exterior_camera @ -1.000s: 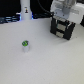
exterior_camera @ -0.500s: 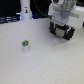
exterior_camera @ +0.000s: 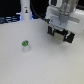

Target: Open the kcup holder, insert the kcup into the holder, and close the kcup holder

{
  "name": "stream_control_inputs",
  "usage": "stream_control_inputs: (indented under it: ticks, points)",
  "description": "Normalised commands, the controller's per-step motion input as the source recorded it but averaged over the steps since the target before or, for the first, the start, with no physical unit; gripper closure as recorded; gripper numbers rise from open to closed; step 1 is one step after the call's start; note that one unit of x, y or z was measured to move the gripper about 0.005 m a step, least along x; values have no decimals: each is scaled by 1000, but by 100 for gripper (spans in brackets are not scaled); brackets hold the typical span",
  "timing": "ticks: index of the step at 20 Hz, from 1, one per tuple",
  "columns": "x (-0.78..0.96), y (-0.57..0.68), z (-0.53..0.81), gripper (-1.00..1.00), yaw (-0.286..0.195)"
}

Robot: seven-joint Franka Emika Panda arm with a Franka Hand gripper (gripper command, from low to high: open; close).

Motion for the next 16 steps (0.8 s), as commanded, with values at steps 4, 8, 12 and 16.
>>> stream_control_inputs:
  ticks: [4,8,12,16]
  points:
    - [886,-396,162,100,-71]
    - [407,-134,132,-100,-55]
    - [310,-112,198,-100,-56]
    - [108,-169,374,-100,-104]
